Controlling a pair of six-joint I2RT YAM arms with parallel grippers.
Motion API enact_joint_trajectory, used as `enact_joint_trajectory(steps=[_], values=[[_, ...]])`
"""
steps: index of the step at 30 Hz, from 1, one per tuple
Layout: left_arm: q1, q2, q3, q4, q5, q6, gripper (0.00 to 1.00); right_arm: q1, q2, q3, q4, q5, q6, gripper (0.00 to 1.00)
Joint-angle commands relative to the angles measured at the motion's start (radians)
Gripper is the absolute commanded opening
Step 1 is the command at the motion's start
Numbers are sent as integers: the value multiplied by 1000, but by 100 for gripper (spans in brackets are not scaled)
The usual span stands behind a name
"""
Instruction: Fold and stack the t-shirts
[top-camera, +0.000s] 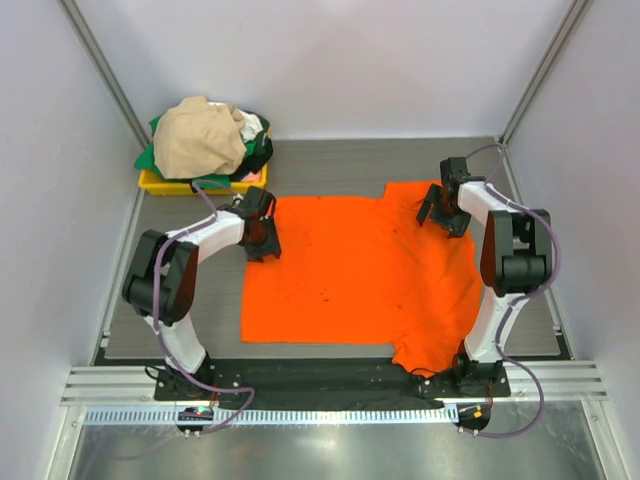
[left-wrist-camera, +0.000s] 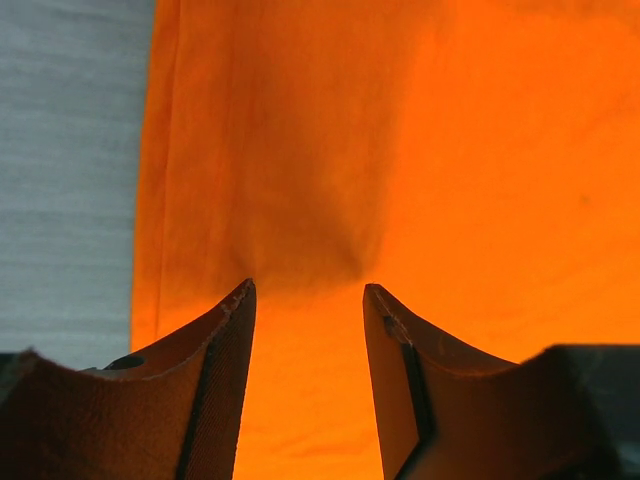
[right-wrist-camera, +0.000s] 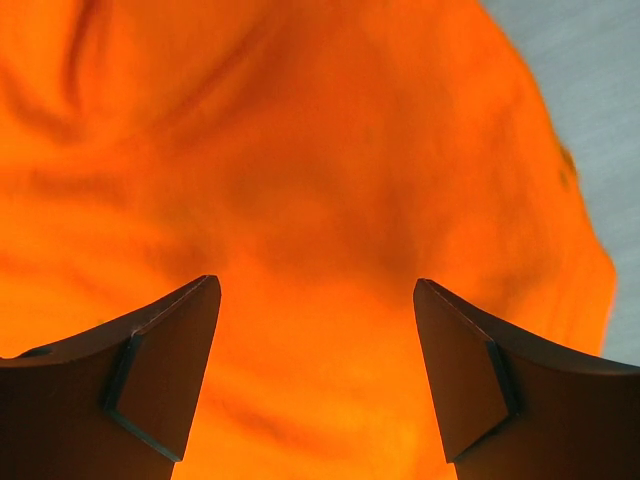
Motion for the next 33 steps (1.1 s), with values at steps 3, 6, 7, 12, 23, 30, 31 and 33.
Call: enact_joint_trajectory(steps=[3, 6, 7, 12, 23, 30, 31, 33], values=[[15, 144, 141, 35, -92, 1, 46, 1, 229, 211, -20, 34, 22, 83], [60, 232, 245, 15, -94, 17, 45, 3, 360, 381, -70, 25, 24, 82], [69, 255, 291, 1, -90, 24, 45, 1, 392, 433, -89, 19, 24, 82], [124, 384, 610, -124, -77, 37, 45, 3, 549, 862, -242, -39, 19, 83], [123, 42, 543, -244, -52, 31, 52, 3, 148, 649, -252, -76, -1, 87], [121, -391, 103, -220, -49, 13, 54, 3, -400, -20, -156, -6, 59, 88], [121, -432, 54, -217, -44, 2, 54, 1, -526, -95, -140, -15, 66, 88], [120, -559, -93, -198, -17, -37, 54, 1, -645, -280, -130, -12, 117, 88]])
